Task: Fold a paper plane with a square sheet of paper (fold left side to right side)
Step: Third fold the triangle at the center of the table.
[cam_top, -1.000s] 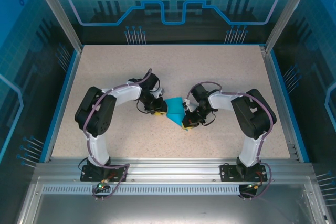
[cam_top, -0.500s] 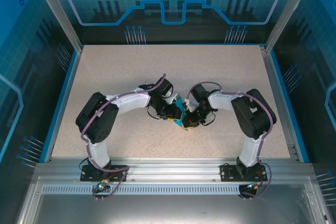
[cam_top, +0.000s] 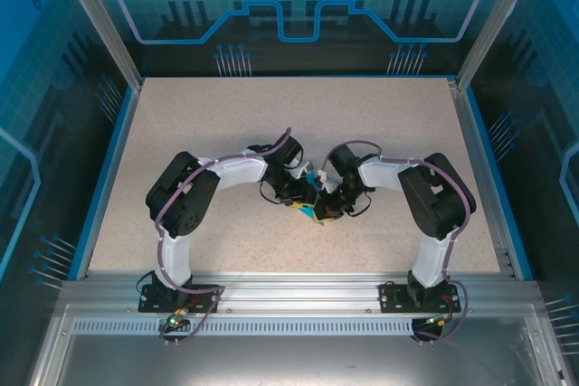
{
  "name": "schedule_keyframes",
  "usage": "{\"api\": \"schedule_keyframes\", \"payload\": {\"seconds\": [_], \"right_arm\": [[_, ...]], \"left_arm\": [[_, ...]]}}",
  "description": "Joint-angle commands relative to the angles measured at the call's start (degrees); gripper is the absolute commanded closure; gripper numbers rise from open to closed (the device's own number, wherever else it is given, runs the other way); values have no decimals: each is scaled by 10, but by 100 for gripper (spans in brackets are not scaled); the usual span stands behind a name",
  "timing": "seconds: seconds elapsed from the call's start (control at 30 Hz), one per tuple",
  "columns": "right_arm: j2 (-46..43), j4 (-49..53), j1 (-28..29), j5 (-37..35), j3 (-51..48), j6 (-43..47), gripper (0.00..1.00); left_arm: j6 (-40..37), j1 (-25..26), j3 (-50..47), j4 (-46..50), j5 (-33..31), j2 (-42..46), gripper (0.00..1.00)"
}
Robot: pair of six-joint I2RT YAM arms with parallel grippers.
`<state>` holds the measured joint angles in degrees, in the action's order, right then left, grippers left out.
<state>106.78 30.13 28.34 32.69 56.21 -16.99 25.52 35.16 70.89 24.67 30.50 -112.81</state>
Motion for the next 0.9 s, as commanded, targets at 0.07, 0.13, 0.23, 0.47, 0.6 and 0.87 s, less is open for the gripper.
{"api": "schedule_keyframes", "payload": {"seconds": [0.07, 0.13, 0.23, 0.47, 0.6, 0.87], "right_arm": [[40, 48, 2, -84, -20, -8, 100], [40, 48, 3, -84, -21, -8, 100], [40, 49, 2, -86, -21, -7, 100], [38, 49, 2, -87, -22, -8, 100], [36, 50, 2, -87, -25, -6, 100], [-27, 51, -7, -63, -35, -16, 100]], "left_arm": [[-3, 1, 19, 11, -2, -15, 68], [-6, 0, 20, 22, -15, -19, 68], [-13, 0, 21, 36, -33, -28, 68], [-15, -5, 14, 31, -53, -42, 68], [-17, -13, 11, 23, -62, -48, 68], [-33, -24, 7, 18, -65, -57, 69]]}}
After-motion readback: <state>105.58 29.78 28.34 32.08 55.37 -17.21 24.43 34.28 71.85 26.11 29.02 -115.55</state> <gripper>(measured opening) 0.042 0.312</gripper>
